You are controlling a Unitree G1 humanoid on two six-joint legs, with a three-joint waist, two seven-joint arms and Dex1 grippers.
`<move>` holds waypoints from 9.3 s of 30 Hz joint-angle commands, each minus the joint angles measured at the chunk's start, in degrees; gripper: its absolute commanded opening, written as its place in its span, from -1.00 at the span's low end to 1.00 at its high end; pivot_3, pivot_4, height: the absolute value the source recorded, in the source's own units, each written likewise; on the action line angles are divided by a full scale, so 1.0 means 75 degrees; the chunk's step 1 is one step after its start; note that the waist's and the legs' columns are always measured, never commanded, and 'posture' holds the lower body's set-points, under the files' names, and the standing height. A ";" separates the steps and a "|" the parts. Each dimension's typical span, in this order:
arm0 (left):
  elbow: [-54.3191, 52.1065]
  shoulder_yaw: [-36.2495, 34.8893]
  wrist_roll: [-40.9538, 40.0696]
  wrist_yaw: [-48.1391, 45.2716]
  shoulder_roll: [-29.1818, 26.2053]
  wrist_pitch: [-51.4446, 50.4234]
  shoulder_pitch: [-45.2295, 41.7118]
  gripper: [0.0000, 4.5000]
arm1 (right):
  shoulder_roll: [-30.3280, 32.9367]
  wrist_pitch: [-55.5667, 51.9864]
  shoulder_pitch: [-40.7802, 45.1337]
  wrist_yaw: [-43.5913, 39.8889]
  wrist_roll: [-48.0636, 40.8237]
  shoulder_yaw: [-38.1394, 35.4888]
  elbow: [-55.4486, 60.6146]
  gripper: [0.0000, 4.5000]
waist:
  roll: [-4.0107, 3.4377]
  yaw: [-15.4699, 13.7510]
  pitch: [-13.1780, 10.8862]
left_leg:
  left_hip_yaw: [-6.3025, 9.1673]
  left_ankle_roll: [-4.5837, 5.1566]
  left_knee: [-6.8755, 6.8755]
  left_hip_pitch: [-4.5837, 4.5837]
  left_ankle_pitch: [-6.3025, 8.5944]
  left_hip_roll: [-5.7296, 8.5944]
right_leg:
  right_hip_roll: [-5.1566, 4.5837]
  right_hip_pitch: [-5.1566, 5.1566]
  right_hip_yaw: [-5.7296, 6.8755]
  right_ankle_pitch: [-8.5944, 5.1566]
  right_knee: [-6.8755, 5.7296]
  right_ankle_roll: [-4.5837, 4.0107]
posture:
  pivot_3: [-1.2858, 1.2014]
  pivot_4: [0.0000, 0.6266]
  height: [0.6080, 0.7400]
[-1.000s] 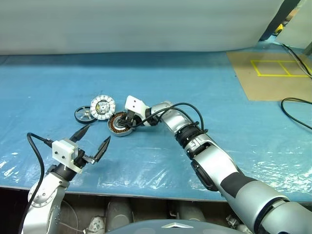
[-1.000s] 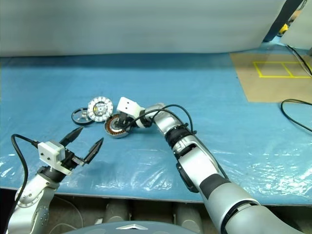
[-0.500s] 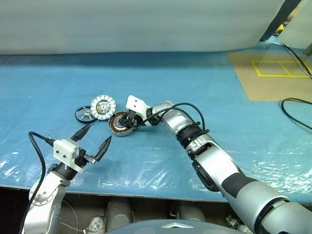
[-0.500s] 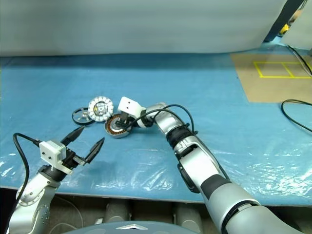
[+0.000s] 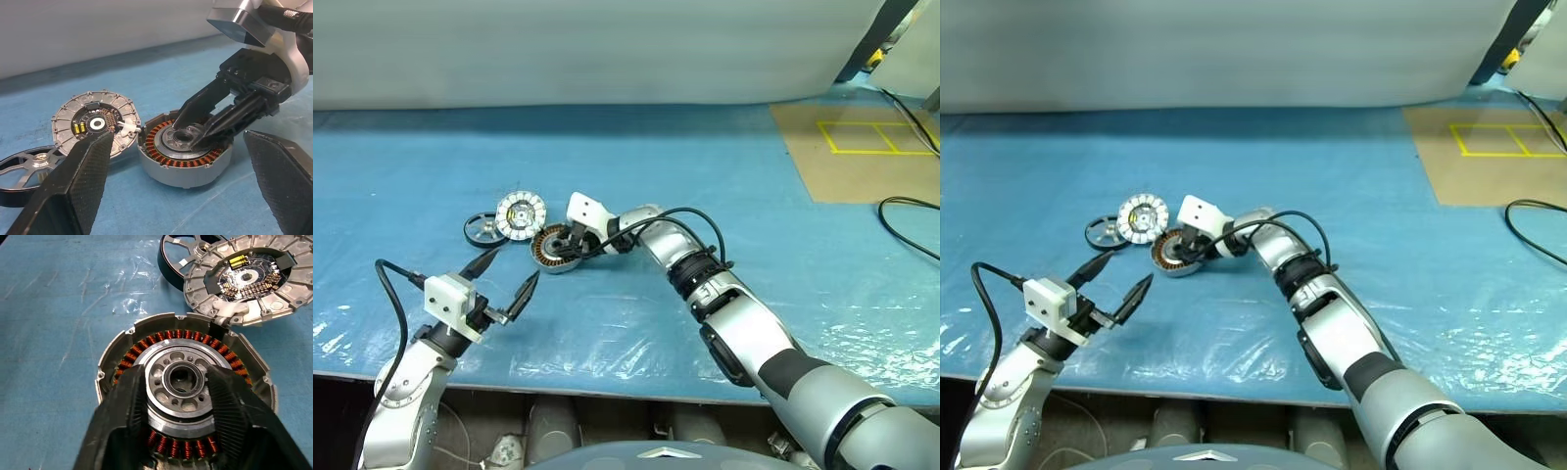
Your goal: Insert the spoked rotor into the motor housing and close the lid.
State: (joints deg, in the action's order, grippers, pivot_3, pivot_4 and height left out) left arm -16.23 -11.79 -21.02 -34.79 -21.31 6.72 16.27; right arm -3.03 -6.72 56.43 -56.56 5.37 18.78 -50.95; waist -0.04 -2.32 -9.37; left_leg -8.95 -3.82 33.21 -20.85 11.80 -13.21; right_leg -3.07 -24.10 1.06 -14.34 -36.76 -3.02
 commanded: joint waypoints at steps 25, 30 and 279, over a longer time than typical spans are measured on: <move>0.0139 -0.0018 0.0112 -0.0107 -0.0063 0.0212 -0.0118 1.00 | -0.0542 0.0677 -0.0010 0.1053 0.0246 -0.0092 -0.0644 -1.00 | 0.0000 0.0012 0.0000 | 0.0000 -0.0003 0.0002 -0.0001 -0.0001 -0.0002 | 0.0001 0.0000 0.0002 0.0000 0.0001 0.0000 | 0.03 -0.52 1.00; 0.0158 -0.0016 0.0121 -0.0107 -0.0060 0.0229 -0.0113 1.00 | -0.0470 0.0843 -0.0083 0.1136 0.0516 0.0141 -0.0737 -1.00 | 0.0000 0.0013 0.0000 | 0.0000 -0.0003 0.0002 0.0012 -0.0001 -0.0001 | 0.0000 0.0009 0.0001 0.0000 0.0001 0.0000 | 0.03 -0.52 1.00; 1.2047 0.3131 0.5291 -0.4076 -0.3860 0.4194 -0.9695 0.29 | 0.0560 -0.0210 -0.1222 0.1873 -0.0757 -0.0724 0.2282 -1.00 | 0.0050 -0.0097 -0.0009 | 0.0049 -0.0029 -0.0018 -0.0026 -0.0003 0.0039 | -0.0028 0.0002 0.0031 0.0025 0.0002 0.0041 | 0.03 -0.52 1.00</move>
State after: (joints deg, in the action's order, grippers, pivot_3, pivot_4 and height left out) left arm 73.92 12.74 19.50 -65.78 -49.72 38.39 -56.13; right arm 1.59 -8.75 46.71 -42.48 0.32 13.62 -35.92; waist 0.33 -3.05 -9.44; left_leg -8.58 -4.03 33.08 -21.04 11.78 -12.92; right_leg -3.28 -24.09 1.29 -14.15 -36.75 -2.72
